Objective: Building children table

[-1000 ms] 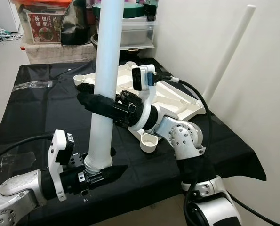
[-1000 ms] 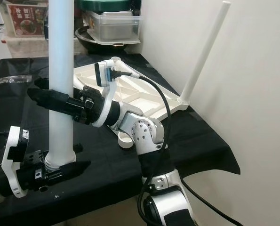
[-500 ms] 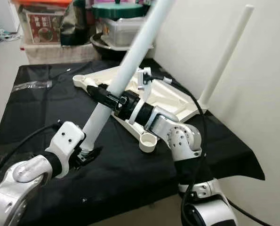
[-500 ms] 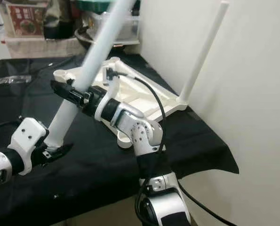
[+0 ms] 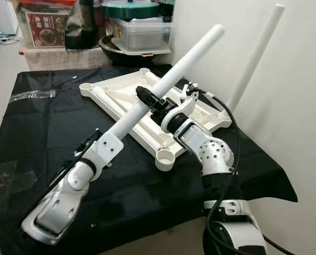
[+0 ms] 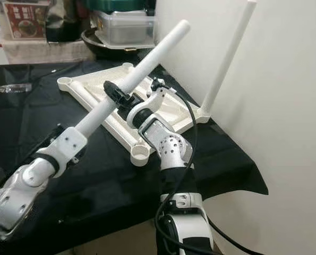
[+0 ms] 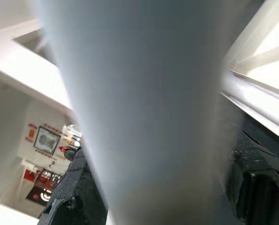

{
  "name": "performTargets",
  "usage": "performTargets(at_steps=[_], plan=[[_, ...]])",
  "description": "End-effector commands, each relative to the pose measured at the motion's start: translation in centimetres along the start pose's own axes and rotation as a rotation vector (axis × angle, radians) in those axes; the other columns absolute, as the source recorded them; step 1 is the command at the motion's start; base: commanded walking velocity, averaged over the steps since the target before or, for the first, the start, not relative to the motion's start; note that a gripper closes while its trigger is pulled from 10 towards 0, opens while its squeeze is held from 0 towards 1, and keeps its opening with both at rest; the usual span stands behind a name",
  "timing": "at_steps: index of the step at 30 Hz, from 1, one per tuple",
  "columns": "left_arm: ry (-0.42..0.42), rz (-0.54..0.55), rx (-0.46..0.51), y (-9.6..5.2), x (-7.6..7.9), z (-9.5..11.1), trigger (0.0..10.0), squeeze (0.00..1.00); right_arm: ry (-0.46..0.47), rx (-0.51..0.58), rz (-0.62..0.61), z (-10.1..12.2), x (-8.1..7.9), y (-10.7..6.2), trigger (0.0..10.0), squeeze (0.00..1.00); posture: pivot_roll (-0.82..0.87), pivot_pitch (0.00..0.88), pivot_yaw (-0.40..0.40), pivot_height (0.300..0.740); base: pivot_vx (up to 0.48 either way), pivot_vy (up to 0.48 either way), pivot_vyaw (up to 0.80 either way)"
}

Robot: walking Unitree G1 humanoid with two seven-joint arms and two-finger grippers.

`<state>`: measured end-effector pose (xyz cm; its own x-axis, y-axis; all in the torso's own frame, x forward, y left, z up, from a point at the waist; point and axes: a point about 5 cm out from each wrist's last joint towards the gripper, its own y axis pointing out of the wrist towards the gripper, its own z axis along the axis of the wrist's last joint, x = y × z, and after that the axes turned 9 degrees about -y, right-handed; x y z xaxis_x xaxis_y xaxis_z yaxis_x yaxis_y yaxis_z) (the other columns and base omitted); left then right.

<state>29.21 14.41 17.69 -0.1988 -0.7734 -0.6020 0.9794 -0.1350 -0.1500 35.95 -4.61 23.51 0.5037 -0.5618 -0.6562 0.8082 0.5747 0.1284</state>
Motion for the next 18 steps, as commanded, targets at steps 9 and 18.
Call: performTargets(at_steps=[9, 18], plan=[[0.112, 0.035, 0.002, 0.6, 0.7, -0.3, 10.0, 0.00, 0.269, -0.072, 0.052, -4.3, -5.2, 2.1, 0.0, 0.00, 0.13, 0.000, -0.115, 0.740, 0.000, 0.000, 0.00], [0.107, 0.030, -0.002, 0.7, 1.2, -0.5, 10.0, 0.00, 0.295, -0.059, -0.047, -4.3, -4.3, 2.0, 0.0, 0.00, 0.13, 0.000, -0.119, 0.740, 0.000, 0.000, 0.00]])
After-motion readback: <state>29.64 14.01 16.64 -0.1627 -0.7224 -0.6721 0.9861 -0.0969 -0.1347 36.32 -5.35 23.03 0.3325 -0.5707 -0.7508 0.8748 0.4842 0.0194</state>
